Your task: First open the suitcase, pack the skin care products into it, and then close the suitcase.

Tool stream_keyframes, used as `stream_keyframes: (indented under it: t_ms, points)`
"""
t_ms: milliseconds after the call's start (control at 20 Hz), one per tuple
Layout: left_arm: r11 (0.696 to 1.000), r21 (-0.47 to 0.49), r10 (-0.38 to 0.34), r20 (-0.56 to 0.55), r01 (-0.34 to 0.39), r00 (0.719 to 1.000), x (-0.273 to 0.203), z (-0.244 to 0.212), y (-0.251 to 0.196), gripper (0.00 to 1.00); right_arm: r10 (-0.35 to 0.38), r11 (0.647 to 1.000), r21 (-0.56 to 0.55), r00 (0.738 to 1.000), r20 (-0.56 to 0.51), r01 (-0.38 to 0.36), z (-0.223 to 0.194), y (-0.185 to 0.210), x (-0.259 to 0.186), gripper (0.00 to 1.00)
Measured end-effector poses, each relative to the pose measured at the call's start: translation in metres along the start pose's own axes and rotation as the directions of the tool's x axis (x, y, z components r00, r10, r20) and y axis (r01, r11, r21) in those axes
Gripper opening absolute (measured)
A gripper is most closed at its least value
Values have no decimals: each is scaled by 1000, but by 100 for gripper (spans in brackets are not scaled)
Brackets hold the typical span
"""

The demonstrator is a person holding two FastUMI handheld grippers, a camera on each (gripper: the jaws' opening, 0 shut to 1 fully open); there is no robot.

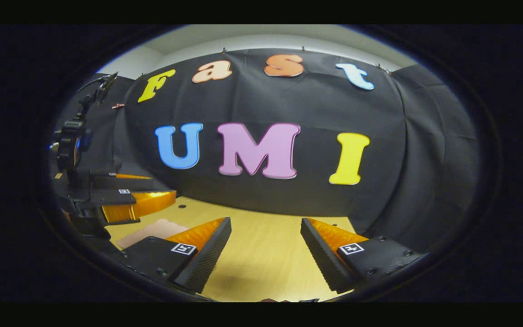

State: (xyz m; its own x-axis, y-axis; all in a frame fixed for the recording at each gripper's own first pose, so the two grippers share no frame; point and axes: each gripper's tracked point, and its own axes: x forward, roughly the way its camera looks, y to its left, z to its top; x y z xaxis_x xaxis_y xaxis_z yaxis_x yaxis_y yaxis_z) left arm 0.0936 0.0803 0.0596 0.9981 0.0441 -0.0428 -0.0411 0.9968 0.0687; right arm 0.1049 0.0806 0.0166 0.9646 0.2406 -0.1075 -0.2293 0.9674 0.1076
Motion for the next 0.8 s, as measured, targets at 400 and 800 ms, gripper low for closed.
stream_keyframes:
  t_ms: [400, 800]
  points:
    - [998, -20, 56, 44, -55, 997, -19, 14, 21, 98, -63, 998, -21, 991, 115, 66, 32, -3, -9, 100]
    - [996, -15, 83, 93, -82, 992, -35, 33, 33, 98, -35, 998, -47, 982, 185, 44, 57, 14, -18, 100]
